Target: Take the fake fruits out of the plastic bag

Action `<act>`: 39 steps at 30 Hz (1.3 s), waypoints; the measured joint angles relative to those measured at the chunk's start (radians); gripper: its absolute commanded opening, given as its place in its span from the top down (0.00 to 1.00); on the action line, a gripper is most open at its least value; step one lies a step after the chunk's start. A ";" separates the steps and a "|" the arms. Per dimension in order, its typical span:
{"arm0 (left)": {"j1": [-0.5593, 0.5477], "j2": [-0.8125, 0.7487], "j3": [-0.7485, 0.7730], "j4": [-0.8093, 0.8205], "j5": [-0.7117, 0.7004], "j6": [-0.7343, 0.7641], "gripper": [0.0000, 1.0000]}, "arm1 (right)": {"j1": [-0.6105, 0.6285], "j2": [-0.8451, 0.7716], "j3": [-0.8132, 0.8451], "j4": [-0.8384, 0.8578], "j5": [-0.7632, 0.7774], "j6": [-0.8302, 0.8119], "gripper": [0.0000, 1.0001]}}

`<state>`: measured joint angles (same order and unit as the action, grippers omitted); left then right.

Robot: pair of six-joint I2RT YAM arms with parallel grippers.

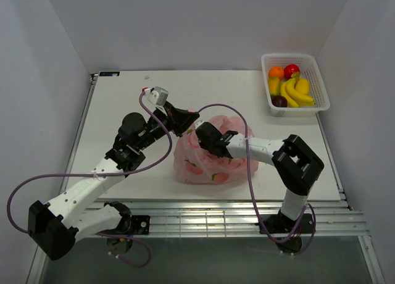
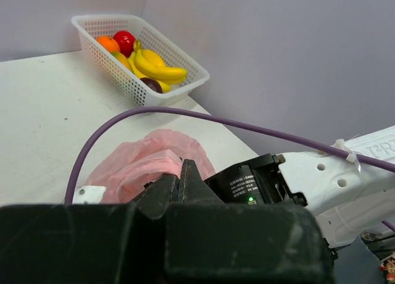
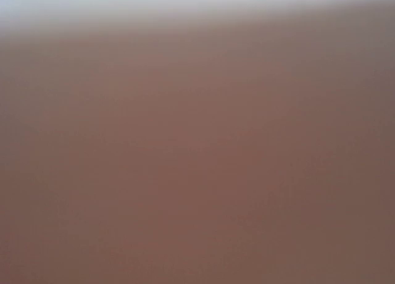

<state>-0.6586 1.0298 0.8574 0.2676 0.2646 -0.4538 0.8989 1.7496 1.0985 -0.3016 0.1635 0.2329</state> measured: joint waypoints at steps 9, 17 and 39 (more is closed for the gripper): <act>0.000 -0.020 -0.011 -0.005 -0.024 0.000 1.00 | 0.006 0.029 0.031 -0.048 0.055 -0.010 0.47; 0.000 -0.043 -0.034 -0.001 -0.075 0.000 1.00 | 0.000 -0.187 0.047 -0.103 0.011 -0.052 0.56; 0.000 -0.037 -0.053 -0.031 -0.267 0.014 1.00 | -0.461 -0.312 0.327 0.021 0.082 -0.215 0.57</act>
<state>-0.6586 0.9928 0.8040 0.2371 -0.0025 -0.4397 0.4381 1.4380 1.4250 -0.2806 0.2455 0.0177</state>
